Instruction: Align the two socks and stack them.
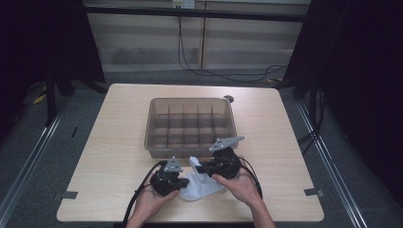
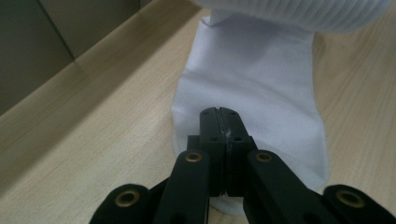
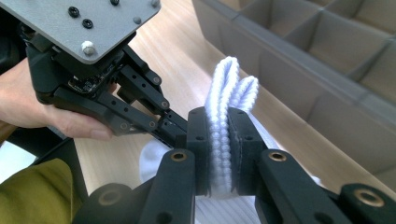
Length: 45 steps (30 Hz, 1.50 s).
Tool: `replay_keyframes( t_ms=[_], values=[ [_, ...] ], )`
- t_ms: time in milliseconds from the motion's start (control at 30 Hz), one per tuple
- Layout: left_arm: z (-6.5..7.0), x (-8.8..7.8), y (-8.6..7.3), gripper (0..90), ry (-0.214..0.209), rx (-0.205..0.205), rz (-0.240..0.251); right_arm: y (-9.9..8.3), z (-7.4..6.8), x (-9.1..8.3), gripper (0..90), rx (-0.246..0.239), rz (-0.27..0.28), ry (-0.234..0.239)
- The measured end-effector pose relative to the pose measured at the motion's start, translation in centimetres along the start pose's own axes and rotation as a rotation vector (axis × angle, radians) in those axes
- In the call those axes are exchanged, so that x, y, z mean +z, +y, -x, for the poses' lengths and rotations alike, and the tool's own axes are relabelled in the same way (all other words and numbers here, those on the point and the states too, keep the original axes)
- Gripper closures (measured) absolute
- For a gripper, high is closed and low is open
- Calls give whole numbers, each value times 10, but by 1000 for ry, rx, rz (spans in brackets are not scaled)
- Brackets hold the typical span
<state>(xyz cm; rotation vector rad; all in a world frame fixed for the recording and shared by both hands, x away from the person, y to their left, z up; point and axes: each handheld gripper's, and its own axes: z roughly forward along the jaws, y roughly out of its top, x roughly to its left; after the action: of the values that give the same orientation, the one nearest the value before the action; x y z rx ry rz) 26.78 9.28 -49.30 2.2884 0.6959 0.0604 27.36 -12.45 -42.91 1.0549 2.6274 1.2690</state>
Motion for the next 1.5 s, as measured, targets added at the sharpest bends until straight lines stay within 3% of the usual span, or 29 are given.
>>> replay_keyframes(
  t_ms=[333, 433, 567, 667, 800, 867, 967, 1133, 1200, 1233, 1367, 1500],
  values=[
    [-1, 0, 0, 892, -2, 0, 9, -4, -5, 22, 801, -14, -68, 13],
    [0, 0, 0, 890, 3, -2, 12, -6, -7, 28, 800, -37, -103, -4],
    [-1, -8, -1, 869, 20, 3, 15, -11, -8, 36, 798, -45, -137, -6],
    [-2, -16, -2, 839, 24, -7, 45, -13, -8, 40, 776, -37, -138, 7],
    [-3, -18, -3, 831, 22, -8, 41, -13, -9, 39, 709, -20, -123, 43],
    [-5, -20, -5, 831, 29, -8, 36, -10, -10, 32, 614, -6, -80, 79],
    [-9, -24, -7, 805, 29, -22, 47, -7, -7, 22, 536, 6, -42, 83],
    [-17, -34, -10, 789, 51, -52, 72, -9, 0, 14, 625, 38, -23, 56],
    [-18, -36, -9, 781, 55, -48, 74, -10, 2, 15, 646, 38, -33, 49],
    [-20, -40, -8, 775, 62, -55, 82, -15, 3, 19, 658, 41, -64, 31],
    [-20, -42, -3, 759, 62, -59, 104, -21, 0, 29, 649, 31, -87, 28],
    [-13, -38, 6, 725, 61, -32, 101, -22, 0, 31, 629, 38, -88, 24]
  ],
)
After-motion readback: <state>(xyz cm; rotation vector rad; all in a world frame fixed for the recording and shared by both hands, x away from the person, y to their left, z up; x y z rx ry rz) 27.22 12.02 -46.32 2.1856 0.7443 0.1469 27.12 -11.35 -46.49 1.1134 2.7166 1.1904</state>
